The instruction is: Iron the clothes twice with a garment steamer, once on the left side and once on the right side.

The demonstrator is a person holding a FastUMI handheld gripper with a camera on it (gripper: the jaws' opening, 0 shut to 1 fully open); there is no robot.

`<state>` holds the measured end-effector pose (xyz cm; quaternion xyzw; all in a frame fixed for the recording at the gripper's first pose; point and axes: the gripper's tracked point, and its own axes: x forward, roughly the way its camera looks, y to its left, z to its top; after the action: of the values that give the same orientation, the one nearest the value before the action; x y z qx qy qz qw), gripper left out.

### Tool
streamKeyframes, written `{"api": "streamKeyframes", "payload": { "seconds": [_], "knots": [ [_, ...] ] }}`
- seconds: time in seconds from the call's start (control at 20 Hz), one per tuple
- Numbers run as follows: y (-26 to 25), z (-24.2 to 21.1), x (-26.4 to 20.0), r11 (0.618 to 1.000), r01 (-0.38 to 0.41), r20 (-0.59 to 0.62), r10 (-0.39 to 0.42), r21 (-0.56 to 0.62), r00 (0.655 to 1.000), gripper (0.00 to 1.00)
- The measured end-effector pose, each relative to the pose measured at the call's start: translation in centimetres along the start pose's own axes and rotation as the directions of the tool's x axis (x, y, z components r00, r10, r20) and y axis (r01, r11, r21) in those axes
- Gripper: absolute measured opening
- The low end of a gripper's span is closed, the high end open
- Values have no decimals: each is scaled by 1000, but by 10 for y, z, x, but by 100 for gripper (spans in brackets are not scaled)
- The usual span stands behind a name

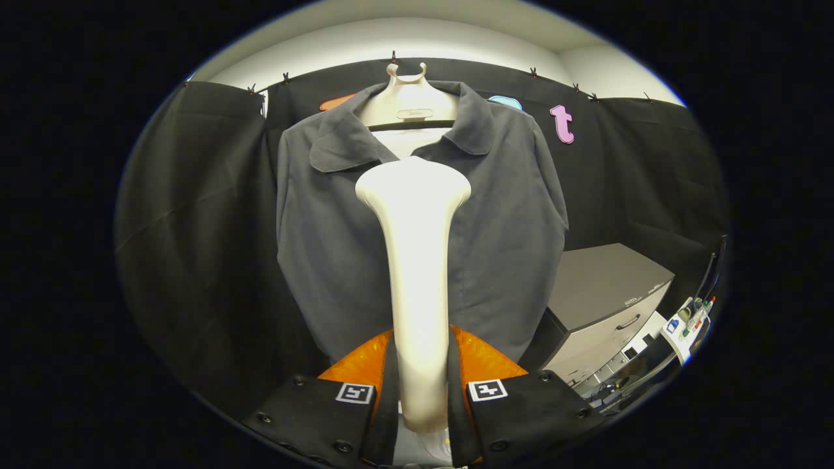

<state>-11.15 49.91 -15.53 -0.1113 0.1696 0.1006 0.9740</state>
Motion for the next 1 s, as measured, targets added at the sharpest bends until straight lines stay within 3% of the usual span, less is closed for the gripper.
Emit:
{"api": "streamKeyframes", "payload": {
  "seconds": [0.3, 1.0],
  "knots": [
    [23, 1, 11, 999, -34, -17, 34, -25, 999, 39],
    [47, -48, 37, 996, -78, -141, 72, -36, 987, 39]
  ]
}}
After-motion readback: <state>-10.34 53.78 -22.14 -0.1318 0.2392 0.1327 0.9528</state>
